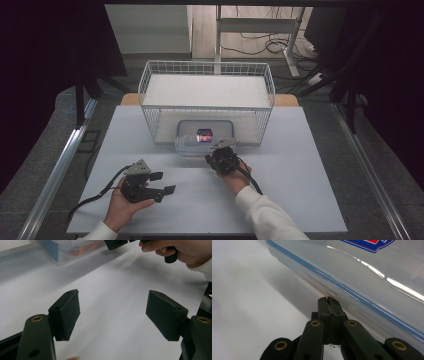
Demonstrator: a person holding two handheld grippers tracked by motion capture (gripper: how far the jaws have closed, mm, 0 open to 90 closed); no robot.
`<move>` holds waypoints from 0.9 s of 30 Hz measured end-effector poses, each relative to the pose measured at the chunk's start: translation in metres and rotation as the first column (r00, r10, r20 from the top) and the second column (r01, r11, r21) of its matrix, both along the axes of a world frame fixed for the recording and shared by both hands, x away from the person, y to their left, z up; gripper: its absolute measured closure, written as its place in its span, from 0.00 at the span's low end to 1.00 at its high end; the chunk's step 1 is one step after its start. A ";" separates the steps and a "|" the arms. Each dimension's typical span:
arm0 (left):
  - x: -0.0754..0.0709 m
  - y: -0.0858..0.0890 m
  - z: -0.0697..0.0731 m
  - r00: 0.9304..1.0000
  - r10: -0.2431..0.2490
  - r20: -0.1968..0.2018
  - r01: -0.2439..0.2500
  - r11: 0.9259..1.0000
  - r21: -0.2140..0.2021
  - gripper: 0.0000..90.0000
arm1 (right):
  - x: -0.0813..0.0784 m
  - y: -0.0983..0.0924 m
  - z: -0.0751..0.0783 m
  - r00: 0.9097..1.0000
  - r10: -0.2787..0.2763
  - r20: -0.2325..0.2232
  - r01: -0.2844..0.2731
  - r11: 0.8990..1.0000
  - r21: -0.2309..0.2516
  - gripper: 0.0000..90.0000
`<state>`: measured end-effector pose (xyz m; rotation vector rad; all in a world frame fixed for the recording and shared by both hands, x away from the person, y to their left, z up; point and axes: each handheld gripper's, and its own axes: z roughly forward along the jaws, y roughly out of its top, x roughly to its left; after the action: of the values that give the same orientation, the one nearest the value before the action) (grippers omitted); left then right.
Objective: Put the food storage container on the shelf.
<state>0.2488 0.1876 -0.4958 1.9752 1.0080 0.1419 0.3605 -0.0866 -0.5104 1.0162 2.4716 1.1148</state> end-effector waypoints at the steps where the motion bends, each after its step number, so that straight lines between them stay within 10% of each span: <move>1: 0.000 0.000 0.000 1.000 0.000 -0.001 0.000 1.000 -0.001 0.30 | 0.001 0.000 0.001 1.000 -0.005 0.006 0.005 1.000 0.003 0.99; 27: 0.001 0.002 0.000 1.000 0.007 0.012 -0.007 1.000 0.017 0.30 | 0.052 0.014 0.011 0.993 -0.115 -0.003 0.114 0.991 0.074 0.99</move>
<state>0.2499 0.1896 -0.4961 1.9844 1.0091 0.1671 0.4126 -0.0728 -0.4997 1.1620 2.3533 1.1779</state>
